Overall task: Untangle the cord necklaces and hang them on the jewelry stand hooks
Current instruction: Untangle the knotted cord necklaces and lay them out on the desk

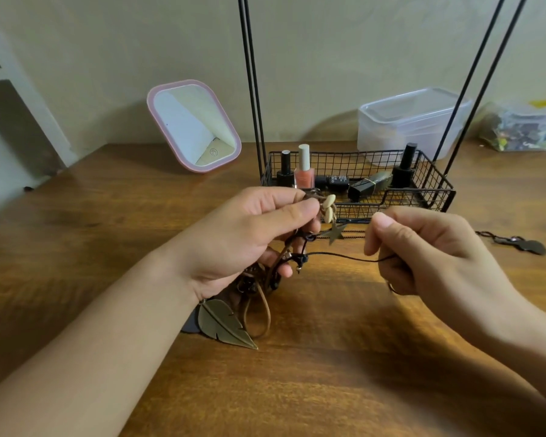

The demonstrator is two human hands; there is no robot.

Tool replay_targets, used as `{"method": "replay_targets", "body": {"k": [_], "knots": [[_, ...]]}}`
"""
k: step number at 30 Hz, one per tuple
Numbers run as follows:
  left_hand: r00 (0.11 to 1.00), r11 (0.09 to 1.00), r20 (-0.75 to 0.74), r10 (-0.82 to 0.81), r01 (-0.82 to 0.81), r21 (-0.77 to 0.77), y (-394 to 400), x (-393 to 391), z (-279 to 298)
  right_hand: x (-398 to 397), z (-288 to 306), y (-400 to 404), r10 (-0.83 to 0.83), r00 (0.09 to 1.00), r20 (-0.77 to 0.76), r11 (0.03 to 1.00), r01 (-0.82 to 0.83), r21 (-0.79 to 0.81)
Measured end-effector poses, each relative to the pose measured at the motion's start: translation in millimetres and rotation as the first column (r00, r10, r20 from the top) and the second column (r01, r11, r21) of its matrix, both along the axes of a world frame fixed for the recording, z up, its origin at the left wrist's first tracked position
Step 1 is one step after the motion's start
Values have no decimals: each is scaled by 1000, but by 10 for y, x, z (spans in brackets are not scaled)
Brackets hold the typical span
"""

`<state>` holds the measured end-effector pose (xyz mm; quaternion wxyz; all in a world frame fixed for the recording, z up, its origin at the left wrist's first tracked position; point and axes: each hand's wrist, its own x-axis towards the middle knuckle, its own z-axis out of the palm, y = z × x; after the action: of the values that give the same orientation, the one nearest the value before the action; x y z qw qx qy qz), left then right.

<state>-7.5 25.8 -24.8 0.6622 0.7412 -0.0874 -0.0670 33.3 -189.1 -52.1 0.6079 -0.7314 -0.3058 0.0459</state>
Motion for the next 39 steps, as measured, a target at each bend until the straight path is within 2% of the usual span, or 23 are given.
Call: {"method": "replay_targets", "body": {"k": [5,11,13,16,21,25,29,31,34,39], "knots": [[999,995,-15,-50,49,-89,0,-5,-13,-3,-14,11,-27,996,89,1000,27,9],[990,978,-30,-140,133,-161,-23,-11,-24,-40,3,41,-29,994,109,998,22,62],[986,970,-31,-165,156,-188,-30,-16,-29,-45,-3,76,-21,997,71,999,19,29],[982,958,-46,-182,166,-232,-35,-33,-30,-42,-45,105,22,997,70,992,-13,-128],[997,970,-50,-56,43,-238,-52,-8,-28,-53,-21,37,89,986,143,964,-48,-263],[996,982,-7,86,-86,-166,-71,-4,-14,-40,28,-28,87,975,206,983,-51,-177],[992,984,5,129,-127,-127,-105,-23,-1,-71,36,-62,131,962,239,984,-96,-153],[990,985,2,138,-137,-104,-104,-27,2,-79,28,-55,97,959,267,984,-52,-171],[992,991,-31,120,-122,-61,-87,-23,-2,-38,41,-34,-44,959,281,972,106,-210],[994,990,-100,43,-56,-129,-47,-1,8,10,57,-24,-148,967,206,911,214,-353]]}}
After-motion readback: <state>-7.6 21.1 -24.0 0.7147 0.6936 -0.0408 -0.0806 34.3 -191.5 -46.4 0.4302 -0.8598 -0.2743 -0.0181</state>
